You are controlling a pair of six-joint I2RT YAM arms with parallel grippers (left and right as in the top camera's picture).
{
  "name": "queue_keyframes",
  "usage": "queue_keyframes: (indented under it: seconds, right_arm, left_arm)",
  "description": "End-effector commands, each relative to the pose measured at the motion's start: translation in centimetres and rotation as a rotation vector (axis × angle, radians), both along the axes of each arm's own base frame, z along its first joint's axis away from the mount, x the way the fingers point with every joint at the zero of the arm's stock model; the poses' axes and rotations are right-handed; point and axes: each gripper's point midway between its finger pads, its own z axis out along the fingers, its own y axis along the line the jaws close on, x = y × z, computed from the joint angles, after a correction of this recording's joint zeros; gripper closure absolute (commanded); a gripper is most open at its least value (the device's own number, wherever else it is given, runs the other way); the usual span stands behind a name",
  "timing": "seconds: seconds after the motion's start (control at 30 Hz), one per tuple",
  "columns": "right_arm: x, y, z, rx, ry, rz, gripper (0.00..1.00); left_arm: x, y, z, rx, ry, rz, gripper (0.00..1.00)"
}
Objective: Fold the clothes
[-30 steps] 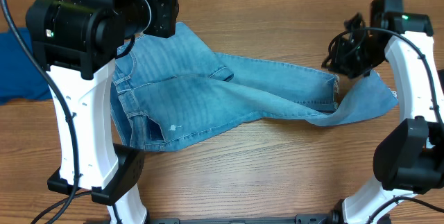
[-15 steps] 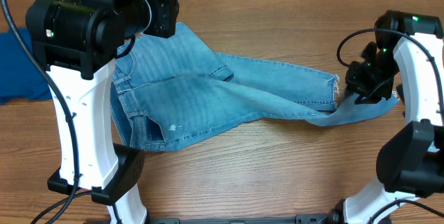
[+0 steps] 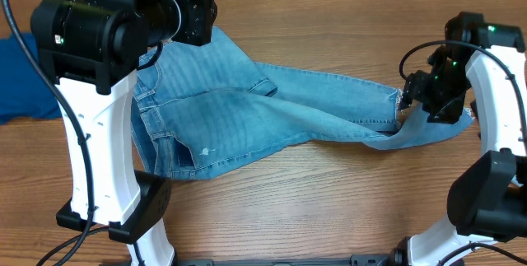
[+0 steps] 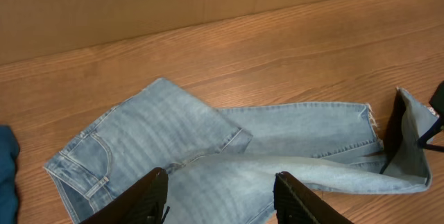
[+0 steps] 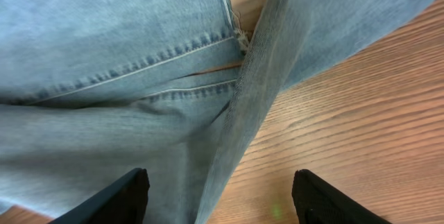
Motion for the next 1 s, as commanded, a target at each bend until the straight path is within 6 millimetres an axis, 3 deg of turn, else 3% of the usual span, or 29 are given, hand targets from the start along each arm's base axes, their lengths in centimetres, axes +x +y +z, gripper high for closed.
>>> queue_keyframes:
  seconds: [0.0,0.2,0.4,0.63,0.7,0.77,0.87,0.97]
  right_arm:
    - [-0.9,0.1,-0.6,-0.005,0.015,-0.018,0.32]
    - [-1.6,0.2,-2.4,-0.007,0.049,-0.078,0.36]
    - [-2.1,0.3,-5.0,-0.011,0.065,-0.152,0.47]
    - [-0.1,0.9,-5.3,0.038,-0.012,-0.213,0.85]
    - [1.4,2.3,-4.4,0.138,-0.089,-0.218,0.94]
    - [3.5,4.0,-2.4,0.278,-0.203,-0.215,0.96]
    - [6.9,5.6,2.1,0.428,-0.427,-0.193,0.96]
    - [9.4,5.4,7.4,0.429,-0.673,-0.143,0.96]
  left_arm:
    - [-0.9,-0.1,1.2,-0.02,-0.029,-0.015,0.47]
    - [-0.9,-0.1,1.2,-0.021,-0.029,-0.015,0.48]
    - [-0.9,-0.1,1.2,-0.021,-0.029,-0.016,0.5]
    - [-0.9,-0.1,1.2,-0.021,-0.029,-0.016,0.49]
    - [-0.9,-0.1,1.2,-0.021,-0.029,-0.016,0.49]
    - [-0.9,-0.1,1.2,-0.021,-0.029,-0.016,0.49]
    - [-0.9,-0.1,1.2,-0.021,-0.029,-0.016,0.49]
    - [-0.9,-0.1,1.2,-0.021,-0.029,-0.016,0.49]
